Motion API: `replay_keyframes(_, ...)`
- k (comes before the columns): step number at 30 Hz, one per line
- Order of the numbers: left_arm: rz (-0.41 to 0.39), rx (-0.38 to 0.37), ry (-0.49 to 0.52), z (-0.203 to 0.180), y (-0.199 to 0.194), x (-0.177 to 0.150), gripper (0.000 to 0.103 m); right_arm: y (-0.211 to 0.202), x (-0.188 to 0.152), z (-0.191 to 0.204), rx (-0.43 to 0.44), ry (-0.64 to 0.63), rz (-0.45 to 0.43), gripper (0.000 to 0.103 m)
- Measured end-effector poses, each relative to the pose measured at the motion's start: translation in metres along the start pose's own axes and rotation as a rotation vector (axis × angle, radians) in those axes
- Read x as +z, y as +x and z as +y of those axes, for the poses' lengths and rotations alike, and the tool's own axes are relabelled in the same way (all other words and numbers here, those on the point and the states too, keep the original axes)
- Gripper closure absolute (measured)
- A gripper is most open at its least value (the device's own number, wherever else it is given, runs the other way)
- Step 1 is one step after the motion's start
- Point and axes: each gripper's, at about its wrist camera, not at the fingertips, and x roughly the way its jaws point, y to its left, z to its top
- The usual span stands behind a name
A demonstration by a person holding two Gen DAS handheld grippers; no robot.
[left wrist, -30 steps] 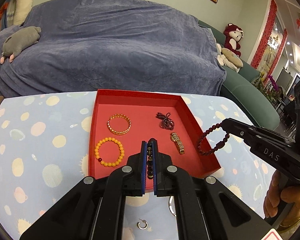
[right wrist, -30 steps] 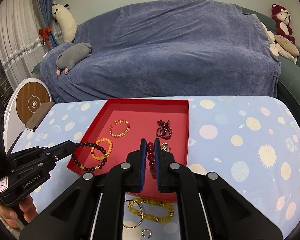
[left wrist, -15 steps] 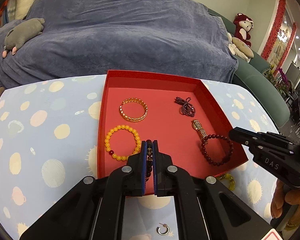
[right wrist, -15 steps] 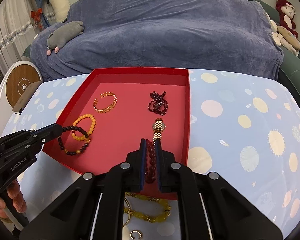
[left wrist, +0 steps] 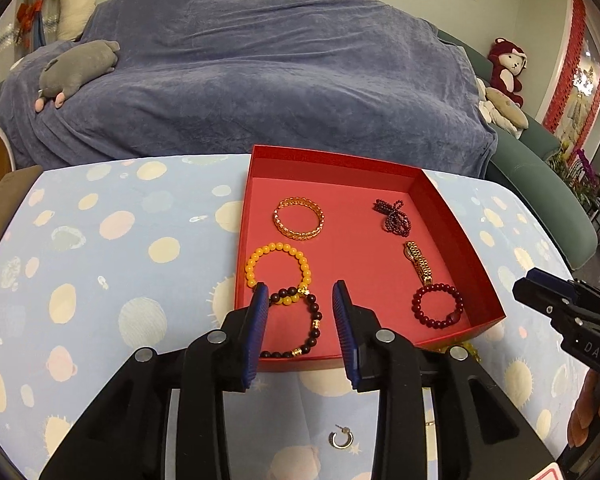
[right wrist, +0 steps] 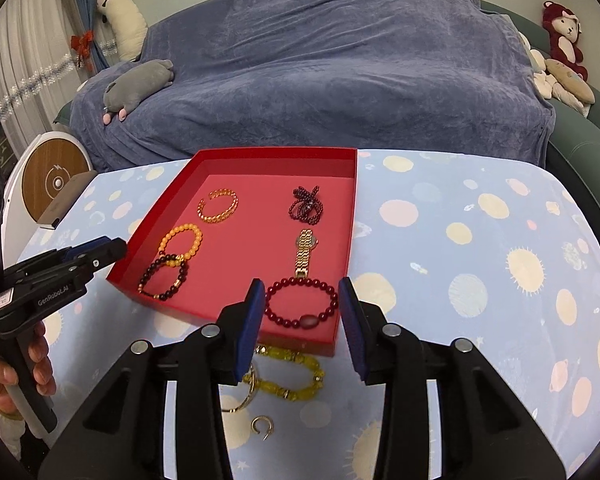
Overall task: Organize jewelry
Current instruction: 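Carry both bracelets into the red box and open both tools, then grasp and lift the thin gold bangle with the right tool while the left reaches toward a gold hoop earring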
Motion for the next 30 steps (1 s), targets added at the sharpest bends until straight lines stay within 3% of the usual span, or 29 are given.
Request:
replay_keyframes(10,0.027,-0.019,0.019,-0.018,-0.011,-0.036,0.057,-0.007,-0.050,0.015,0.052,-0.026,0.070,0.067)
replay_keyframes(13,0.037,-0.024,0.007,-0.018,-0.012,-0.045,0.057,-0.001,-0.060,0.020,0.056,-0.035,0.098,0.065)
replay_keyframes(16,0.051,-0.007,0.007,-0.015,-0.011,-0.055,0.057,0.004,-0.063,0.024,0.056,-0.021,0.103,0.048)
replay_keyframes(30,0.051,0.059,-0.031,0.017,-0.023,-0.071,0.057,0.043,-0.082,0.061,0.045,-0.076,0.178,0.047)
